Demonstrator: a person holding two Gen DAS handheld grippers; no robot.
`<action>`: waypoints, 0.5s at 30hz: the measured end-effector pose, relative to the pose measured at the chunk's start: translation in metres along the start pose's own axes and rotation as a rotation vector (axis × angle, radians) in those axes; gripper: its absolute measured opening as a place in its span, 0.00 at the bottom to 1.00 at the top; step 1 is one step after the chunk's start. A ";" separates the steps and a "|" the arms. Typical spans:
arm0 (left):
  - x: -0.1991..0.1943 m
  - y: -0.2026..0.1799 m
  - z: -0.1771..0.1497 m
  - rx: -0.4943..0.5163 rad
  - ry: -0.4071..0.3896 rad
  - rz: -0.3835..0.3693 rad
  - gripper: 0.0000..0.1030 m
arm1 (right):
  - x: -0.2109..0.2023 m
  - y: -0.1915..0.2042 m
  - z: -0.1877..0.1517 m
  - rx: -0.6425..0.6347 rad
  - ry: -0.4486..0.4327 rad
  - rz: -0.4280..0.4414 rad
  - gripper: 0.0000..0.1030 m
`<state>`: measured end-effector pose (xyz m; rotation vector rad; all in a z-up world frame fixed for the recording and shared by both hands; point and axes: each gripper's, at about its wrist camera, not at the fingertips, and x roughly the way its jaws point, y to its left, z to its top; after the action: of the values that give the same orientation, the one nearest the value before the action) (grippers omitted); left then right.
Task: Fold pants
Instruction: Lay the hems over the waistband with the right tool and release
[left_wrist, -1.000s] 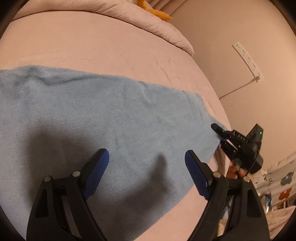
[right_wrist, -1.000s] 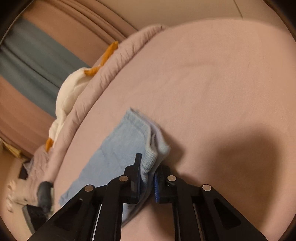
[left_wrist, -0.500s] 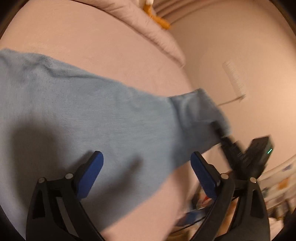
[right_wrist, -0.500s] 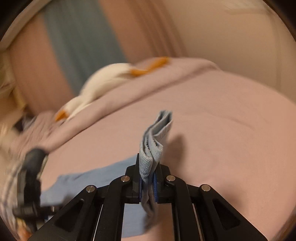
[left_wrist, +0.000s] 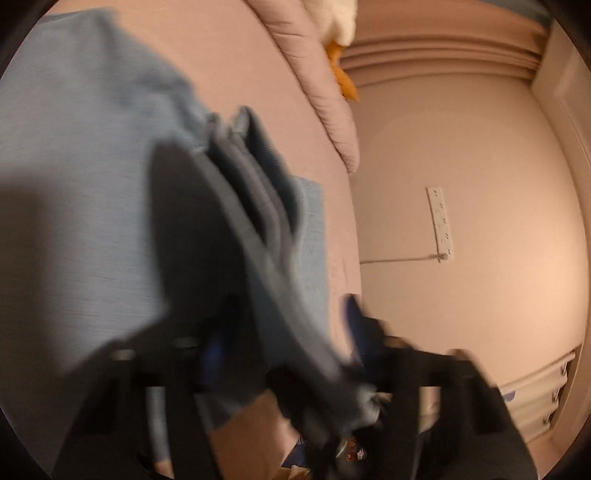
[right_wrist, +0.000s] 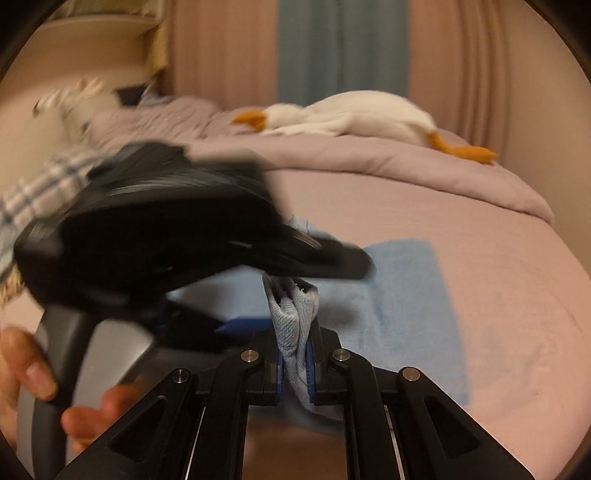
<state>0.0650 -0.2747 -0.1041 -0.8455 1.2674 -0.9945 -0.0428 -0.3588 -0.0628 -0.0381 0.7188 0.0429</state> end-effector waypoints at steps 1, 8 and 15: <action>-0.004 -0.001 0.002 0.009 -0.015 0.019 0.31 | 0.005 0.011 -0.001 -0.029 0.009 0.004 0.09; -0.045 0.000 0.012 0.111 -0.098 0.191 0.20 | 0.022 0.055 0.006 -0.137 0.007 0.036 0.09; -0.077 0.038 0.012 0.101 -0.116 0.354 0.23 | 0.065 0.061 0.000 -0.083 0.160 0.120 0.24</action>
<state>0.0804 -0.1897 -0.1105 -0.5673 1.2056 -0.7092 0.0028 -0.2959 -0.1062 -0.0791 0.8782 0.1860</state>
